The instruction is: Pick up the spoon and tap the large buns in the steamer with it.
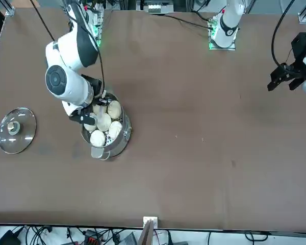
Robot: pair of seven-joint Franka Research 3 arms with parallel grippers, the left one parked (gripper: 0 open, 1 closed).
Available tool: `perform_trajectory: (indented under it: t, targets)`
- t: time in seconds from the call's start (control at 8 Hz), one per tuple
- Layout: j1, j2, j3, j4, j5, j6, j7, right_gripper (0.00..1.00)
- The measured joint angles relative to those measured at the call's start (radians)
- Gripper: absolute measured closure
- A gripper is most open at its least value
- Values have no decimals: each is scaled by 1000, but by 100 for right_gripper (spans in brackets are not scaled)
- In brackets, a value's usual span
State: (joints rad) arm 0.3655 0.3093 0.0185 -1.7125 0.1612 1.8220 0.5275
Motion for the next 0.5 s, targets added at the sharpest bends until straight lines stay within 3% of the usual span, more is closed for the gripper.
perform_trajectory:
  t: [0.5]
  targets:
    - [1,27,0,3,7,19,0,82]
